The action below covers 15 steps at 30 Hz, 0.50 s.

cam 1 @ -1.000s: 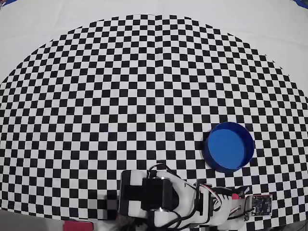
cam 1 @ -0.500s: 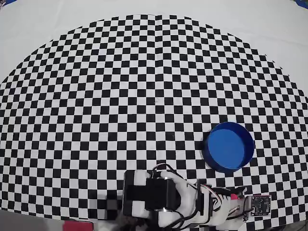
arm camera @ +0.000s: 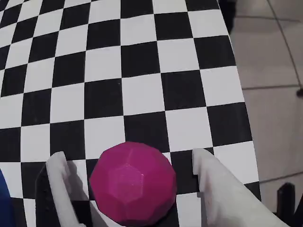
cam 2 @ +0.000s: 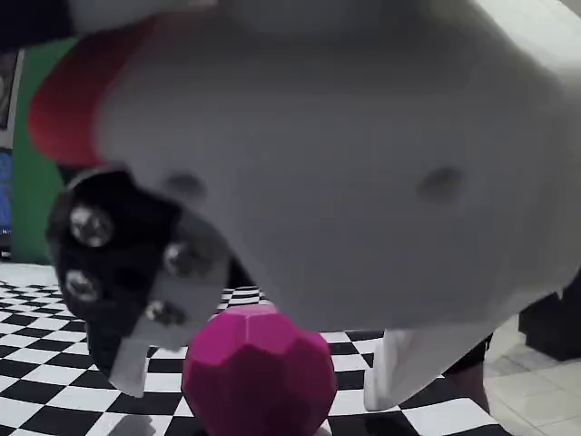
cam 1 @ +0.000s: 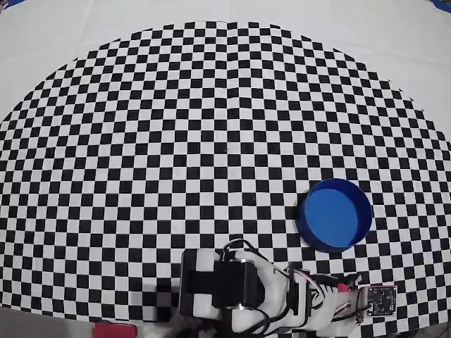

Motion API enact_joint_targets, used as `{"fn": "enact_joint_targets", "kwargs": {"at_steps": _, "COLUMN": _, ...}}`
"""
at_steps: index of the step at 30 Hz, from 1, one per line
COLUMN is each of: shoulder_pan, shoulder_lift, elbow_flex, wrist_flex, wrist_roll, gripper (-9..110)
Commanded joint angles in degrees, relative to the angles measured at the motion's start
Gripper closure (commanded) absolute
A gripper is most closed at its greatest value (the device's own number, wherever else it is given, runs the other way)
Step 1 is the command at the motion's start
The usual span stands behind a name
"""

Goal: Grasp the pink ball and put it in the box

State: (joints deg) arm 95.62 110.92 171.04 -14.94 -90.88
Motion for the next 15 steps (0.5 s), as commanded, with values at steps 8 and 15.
{"fn": "enact_joint_targets", "kwargs": {"at_steps": 8, "shoulder_pan": 0.6, "shoulder_lift": -0.2, "elbow_flex": -2.4, "wrist_flex": -1.5, "wrist_roll": 0.3, "gripper": 101}}
{"fn": "enact_joint_targets", "kwargs": {"at_steps": 15, "shoulder_pan": 0.6, "shoulder_lift": 0.3, "elbow_flex": -2.5, "wrist_flex": -1.5, "wrist_roll": -0.3, "gripper": 101}}
